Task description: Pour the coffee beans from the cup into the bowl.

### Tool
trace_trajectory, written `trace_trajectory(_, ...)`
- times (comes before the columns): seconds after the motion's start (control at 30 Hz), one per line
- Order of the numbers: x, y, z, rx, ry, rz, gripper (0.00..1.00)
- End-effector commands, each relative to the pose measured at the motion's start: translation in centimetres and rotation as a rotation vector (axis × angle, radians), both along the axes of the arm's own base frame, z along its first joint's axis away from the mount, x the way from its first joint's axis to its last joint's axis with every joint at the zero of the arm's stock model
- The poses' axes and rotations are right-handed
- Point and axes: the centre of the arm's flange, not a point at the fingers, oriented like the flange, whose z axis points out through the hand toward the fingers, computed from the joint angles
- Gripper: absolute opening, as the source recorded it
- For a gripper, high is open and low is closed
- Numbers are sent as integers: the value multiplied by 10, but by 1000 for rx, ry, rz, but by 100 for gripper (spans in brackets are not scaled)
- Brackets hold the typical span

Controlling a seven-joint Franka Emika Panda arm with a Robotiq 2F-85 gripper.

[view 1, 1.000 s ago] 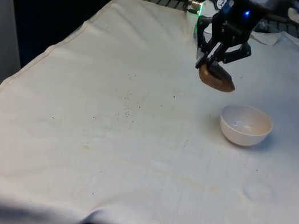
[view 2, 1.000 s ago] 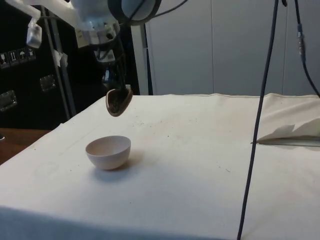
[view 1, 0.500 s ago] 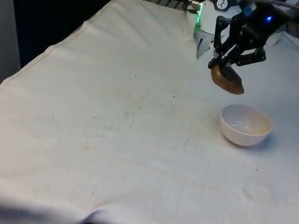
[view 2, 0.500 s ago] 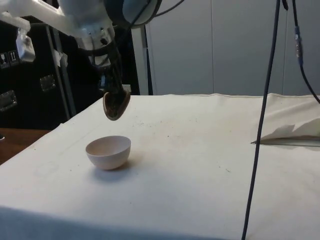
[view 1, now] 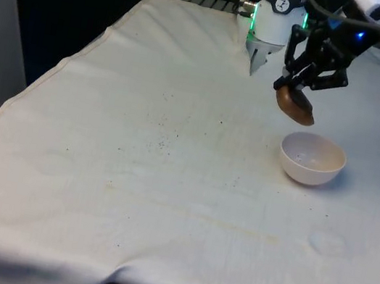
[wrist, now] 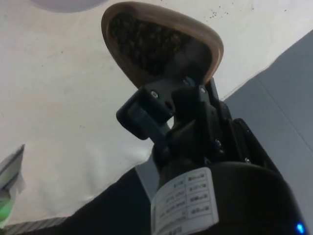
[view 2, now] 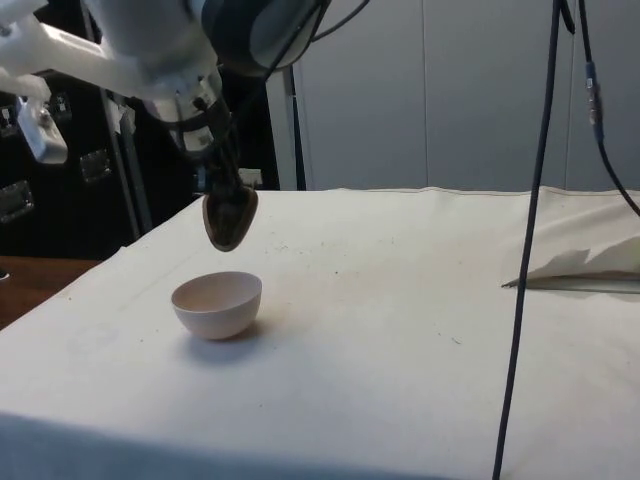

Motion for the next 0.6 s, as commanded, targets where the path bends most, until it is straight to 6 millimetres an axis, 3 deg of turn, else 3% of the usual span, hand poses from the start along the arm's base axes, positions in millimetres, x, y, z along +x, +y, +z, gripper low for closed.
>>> trace_trajectory(0.0, 0, 4, -1, -15, 0, 0, 0)
trace_trajectory(0.57, 10, 22, -15, -135, -14, 17, 0)
